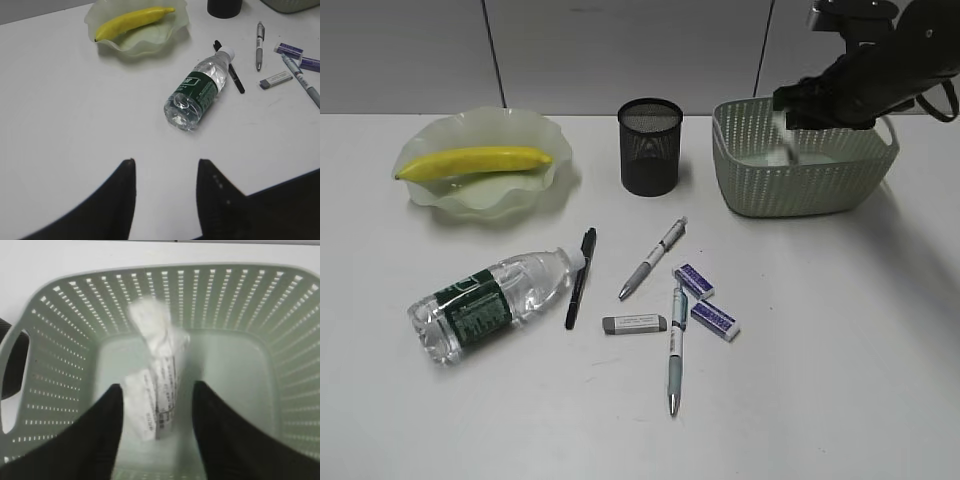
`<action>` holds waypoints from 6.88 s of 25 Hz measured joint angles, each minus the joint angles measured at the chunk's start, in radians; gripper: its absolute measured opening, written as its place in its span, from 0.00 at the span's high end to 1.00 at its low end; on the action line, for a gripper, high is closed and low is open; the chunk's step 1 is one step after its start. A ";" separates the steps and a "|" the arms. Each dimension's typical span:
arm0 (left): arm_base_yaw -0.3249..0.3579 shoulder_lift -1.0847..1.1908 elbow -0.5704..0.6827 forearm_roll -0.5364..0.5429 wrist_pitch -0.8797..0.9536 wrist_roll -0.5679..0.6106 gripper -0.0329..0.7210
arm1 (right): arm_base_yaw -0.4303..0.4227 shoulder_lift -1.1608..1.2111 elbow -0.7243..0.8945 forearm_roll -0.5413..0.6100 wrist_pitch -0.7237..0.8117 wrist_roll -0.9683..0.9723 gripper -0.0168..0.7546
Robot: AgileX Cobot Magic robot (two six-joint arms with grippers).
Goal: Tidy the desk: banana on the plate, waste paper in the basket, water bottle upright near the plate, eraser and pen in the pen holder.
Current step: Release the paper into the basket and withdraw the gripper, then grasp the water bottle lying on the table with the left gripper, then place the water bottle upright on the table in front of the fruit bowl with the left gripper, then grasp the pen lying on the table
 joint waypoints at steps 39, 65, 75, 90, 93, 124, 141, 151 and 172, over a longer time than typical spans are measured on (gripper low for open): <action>0.000 0.001 0.000 0.000 0.001 -0.001 0.55 | -0.002 -1.665 0.733 -0.018 0.904 -0.155 0.51; -0.010 1.113 -0.428 -0.310 -0.347 0.377 0.35 | -0.002 -2.013 0.856 -0.011 0.834 -0.175 0.66; -0.261 1.452 -0.488 -0.169 -0.428 0.491 0.24 | -0.002 -2.013 0.856 -0.011 0.834 -0.174 0.66; -0.303 1.691 -0.491 -0.176 -0.561 0.492 0.14 | -0.002 -2.013 0.856 -0.020 0.833 -0.166 0.66; -0.306 1.728 -0.493 -0.178 -0.612 0.492 0.14 | -0.002 -2.013 0.856 -0.020 0.833 -0.166 0.66; -0.228 1.406 -0.381 -0.251 -0.575 0.429 0.41 | -0.002 -2.013 0.856 -0.024 0.832 -0.163 0.66; -0.174 1.340 -0.144 -0.442 -0.900 0.417 0.41 | -0.002 -2.013 0.856 -0.025 0.832 -0.163 0.66; -0.173 1.184 -0.134 -0.432 -0.853 0.420 0.26 | -0.002 -2.013 0.856 -0.025 0.832 -0.163 0.66; 0.000 0.364 -0.138 -0.012 -0.075 -0.026 0.34 | -0.002 -2.013 0.856 -0.025 0.832 -0.163 0.66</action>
